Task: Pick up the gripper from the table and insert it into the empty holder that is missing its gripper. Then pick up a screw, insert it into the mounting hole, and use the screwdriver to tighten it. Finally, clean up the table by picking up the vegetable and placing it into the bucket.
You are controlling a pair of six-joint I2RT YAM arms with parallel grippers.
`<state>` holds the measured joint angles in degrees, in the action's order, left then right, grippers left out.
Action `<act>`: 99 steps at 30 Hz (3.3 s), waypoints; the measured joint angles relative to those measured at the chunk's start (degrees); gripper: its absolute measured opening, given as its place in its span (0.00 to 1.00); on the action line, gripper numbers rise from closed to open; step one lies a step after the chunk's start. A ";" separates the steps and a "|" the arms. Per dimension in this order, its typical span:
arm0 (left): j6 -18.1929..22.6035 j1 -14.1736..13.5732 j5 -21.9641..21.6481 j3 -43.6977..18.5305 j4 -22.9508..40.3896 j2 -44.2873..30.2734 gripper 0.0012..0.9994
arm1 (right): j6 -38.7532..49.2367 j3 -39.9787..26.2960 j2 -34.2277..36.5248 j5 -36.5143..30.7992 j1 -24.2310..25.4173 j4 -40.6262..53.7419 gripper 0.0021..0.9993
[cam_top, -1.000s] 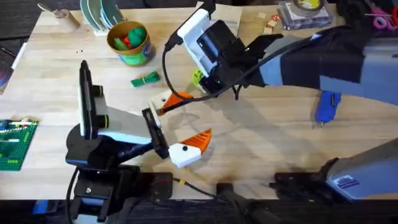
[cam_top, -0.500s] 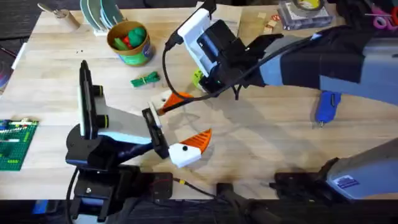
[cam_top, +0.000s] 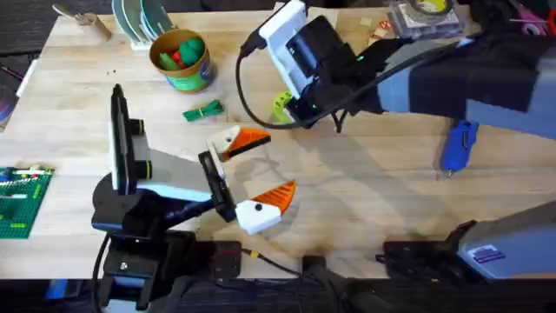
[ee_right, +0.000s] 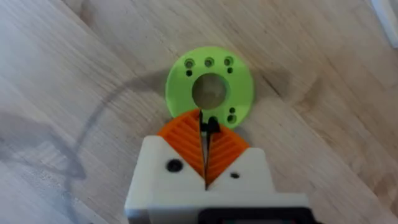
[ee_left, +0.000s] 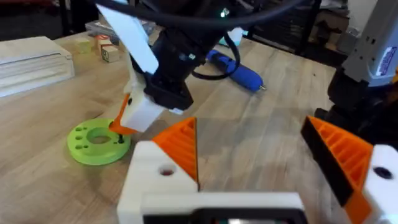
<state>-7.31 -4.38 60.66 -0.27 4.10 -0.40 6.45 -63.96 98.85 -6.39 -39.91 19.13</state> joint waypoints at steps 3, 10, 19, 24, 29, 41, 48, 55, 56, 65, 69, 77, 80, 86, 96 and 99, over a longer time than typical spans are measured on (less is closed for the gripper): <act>0.01 0.02 0.00 0.00 0.00 -0.01 0.99 | 0.00 0.00 -1.43 -0.02 0.81 0.29 0.00; 0.00 0.00 0.00 0.00 0.00 -0.02 0.99 | 0.00 0.00 -3.23 0.00 0.98 0.44 0.00; 0.00 0.02 0.00 0.00 0.00 -0.01 0.99 | 0.49 -0.19 -5.99 0.00 0.98 3.56 0.00; 0.02 0.02 0.00 0.00 0.00 0.00 0.99 | 2.24 -4.64 -9.21 0.00 0.98 9.80 0.00; 0.00 0.02 0.00 0.00 0.00 0.00 0.99 | 3.30 -13.61 -9.77 -0.01 0.64 18.37 0.00; 0.01 0.02 0.00 0.00 0.00 0.00 0.99 | 5.87 -29.42 -9.90 -0.01 -9.25 29.32 0.00; 0.01 0.01 0.00 0.00 0.00 -0.02 0.99 | 5.99 -30.01 -10.12 0.00 -16.18 30.42 0.00; 0.00 0.02 0.00 0.00 0.00 0.00 0.99 | 5.83 -30.01 -10.12 0.00 -20.04 30.41 0.00; 0.00 0.00 0.00 0.00 0.00 0.00 0.99 | 5.77 -30.01 -10.12 0.00 -20.40 30.41 0.00; 0.00 0.02 0.00 0.00 0.00 0.00 0.99 | 5.12 -30.01 -10.12 0.00 -23.06 30.45 0.00; 0.00 0.02 0.00 0.00 0.00 0.00 0.99 | 5.10 -30.01 -9.71 0.00 -23.63 30.49 0.00; 0.02 0.02 0.00 0.00 0.00 -0.02 0.99 | 5.10 -30.01 -7.40 0.02 -24.54 30.87 0.00; 0.00 0.02 0.00 0.00 0.00 0.00 0.99 | 5.10 -30.01 -6.09 0.02 -24.68 31.13 0.00; 0.02 0.02 0.00 0.00 0.00 0.00 0.99 | 5.10 -30.01 -5.55 0.02 -24.68 31.09 0.00; -0.02 0.02 0.00 0.00 0.21 0.00 0.99 | 5.14 -30.01 -3.77 0.00 -24.68 30.44 0.00; -0.05 0.00 0.02 0.00 0.47 0.00 0.99 | 5.14 -30.03 -3.37 -0.02 -24.68 30.15 0.00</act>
<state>-7.36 -4.38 60.69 -0.27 4.57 -0.40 11.60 -94.00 95.48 -6.42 -64.60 49.28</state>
